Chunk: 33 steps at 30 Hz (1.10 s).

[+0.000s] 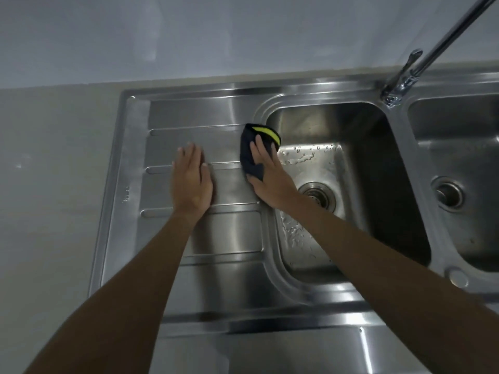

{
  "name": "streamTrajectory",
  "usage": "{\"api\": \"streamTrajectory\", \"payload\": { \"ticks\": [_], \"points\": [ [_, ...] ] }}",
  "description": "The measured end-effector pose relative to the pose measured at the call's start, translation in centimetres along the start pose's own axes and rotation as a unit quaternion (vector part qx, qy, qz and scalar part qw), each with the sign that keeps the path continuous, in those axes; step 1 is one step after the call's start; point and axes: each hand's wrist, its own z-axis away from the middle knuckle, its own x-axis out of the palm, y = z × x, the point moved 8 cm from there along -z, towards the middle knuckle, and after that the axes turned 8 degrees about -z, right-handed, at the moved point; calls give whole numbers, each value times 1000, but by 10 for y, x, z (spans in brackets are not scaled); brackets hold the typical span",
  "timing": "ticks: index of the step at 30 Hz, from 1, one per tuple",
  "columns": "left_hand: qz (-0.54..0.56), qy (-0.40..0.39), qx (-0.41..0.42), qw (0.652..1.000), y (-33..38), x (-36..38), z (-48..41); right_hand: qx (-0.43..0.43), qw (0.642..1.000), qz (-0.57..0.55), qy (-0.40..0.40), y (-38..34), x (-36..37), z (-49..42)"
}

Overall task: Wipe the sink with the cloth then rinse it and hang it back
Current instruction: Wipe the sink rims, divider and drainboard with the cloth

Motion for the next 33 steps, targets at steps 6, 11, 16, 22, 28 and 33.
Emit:
{"api": "streamTrajectory", "payload": {
  "ticks": [6,11,16,22,28,33],
  "points": [
    [-124,-9,33,992,-4,-1,89,-58,994,87,7,-25,36,118],
    [-177,-30,33,983,-12,10,112,-15,993,111,23,-12,45,116],
    [-173,-19,36,984,-13,11,112,38,990,135,13,-8,51,102],
    [-174,-4,40,984,-14,11,111,-89,981,168,-50,-13,61,205],
    [-159,10,-2,987,-10,14,113,-97,977,184,-48,12,41,240],
    [-127,-17,-40,991,32,32,124,-46,981,178,-68,54,3,263]
  ]
}}
